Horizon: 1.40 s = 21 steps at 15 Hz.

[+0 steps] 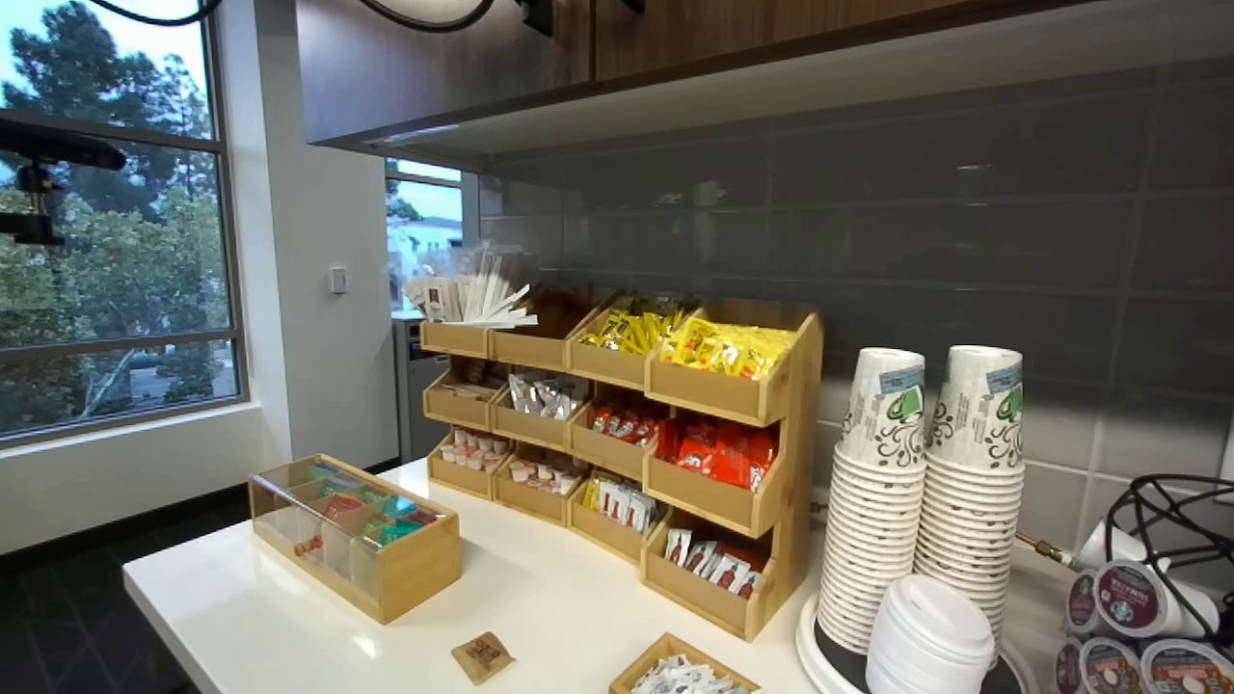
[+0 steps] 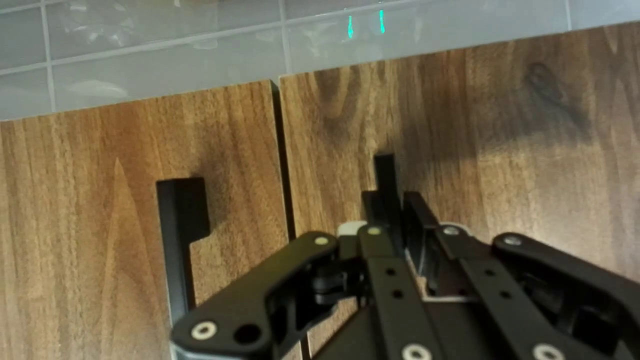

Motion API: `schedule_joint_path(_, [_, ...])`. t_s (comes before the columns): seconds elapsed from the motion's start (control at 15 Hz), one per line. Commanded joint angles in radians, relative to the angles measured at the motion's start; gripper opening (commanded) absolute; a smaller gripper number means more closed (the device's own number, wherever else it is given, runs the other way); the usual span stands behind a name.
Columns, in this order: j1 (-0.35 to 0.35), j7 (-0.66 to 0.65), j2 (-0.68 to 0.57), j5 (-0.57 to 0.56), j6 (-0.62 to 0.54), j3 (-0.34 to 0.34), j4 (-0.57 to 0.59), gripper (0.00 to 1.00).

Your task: Open the cabinet

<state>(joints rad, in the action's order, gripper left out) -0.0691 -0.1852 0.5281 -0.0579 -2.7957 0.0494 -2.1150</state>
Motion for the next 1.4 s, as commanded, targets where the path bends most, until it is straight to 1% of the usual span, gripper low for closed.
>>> schedule_joint_path(0.0, [0.034,0.034,0.086,0.043,0.071,-0.020,-0.052,0.04])
schedule_joint_path(0.4, [0.092,0.101,0.165,0.089,0.202,-0.060,-0.061,0.04])
schedule_joint_path(0.47, [0.089,0.104,0.168,0.086,0.200,-0.059,-0.061,0.04])
schedule_joint_path(0.67, [0.118,0.133,0.170,0.104,0.222,-0.073,-0.054,0.04])
schedule_joint_path(0.93, [0.181,0.195,0.173,0.150,0.241,-0.095,-0.048,0.04])
schedule_joint_path(1.0, [0.187,0.205,0.173,0.154,0.253,-0.097,-0.044,0.04])
schedule_joint_path(1.33, [0.176,0.184,0.163,0.159,0.411,-0.077,0.024,0.04])
